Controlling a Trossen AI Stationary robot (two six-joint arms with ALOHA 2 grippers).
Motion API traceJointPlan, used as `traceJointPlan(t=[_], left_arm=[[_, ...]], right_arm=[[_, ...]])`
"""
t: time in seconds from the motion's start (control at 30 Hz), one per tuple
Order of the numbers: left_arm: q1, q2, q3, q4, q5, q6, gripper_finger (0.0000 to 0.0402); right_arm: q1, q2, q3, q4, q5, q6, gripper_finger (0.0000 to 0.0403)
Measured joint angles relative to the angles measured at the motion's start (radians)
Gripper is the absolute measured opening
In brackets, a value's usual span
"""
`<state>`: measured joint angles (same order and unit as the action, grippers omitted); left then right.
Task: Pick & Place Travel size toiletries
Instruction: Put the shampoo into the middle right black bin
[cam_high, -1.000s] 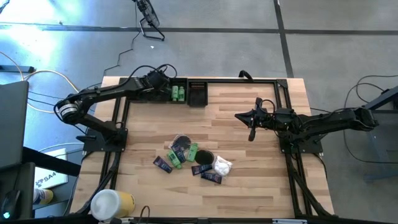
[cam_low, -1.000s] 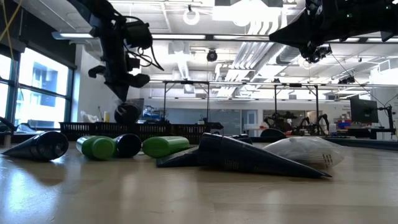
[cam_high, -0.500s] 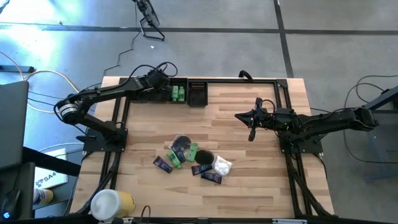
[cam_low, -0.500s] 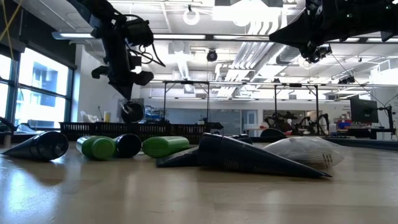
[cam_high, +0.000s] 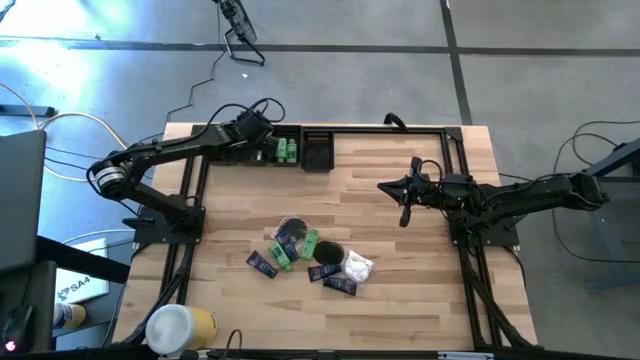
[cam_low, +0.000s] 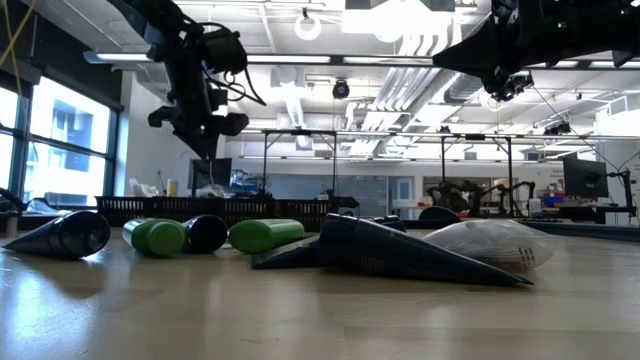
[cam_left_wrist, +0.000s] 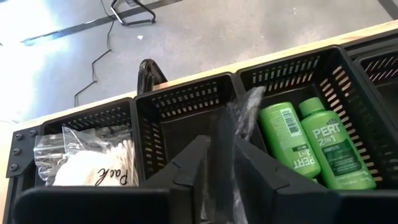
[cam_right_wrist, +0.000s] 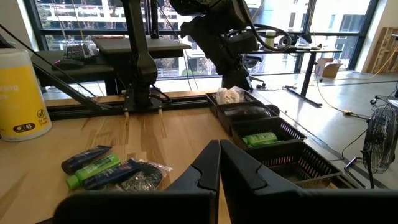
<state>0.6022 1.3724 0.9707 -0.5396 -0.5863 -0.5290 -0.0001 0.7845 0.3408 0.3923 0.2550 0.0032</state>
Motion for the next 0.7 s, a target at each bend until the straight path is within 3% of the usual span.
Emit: traceJointPlan(t=[0.27, 0.57, 0.7], left_arm=[[0.000, 0.000, 0.005, 0.037, 0.094, 0.066, 0.0094], [-0.038, 0.000, 0.021, 0.140, 0.246, 0.190, 0.0011], [-0.043, 0.000, 0.021, 0.140, 0.271, 0.219, 0.0011]], right_arm=[[0.000, 0.000, 0.000, 0.000, 0.000, 0.000, 0.0004], [0.000, 0.000, 0.000, 0.000, 0.000, 0.000, 0.0004], [0.000, 0.000, 0.000, 0.000, 0.000, 0.000, 0.0004]])
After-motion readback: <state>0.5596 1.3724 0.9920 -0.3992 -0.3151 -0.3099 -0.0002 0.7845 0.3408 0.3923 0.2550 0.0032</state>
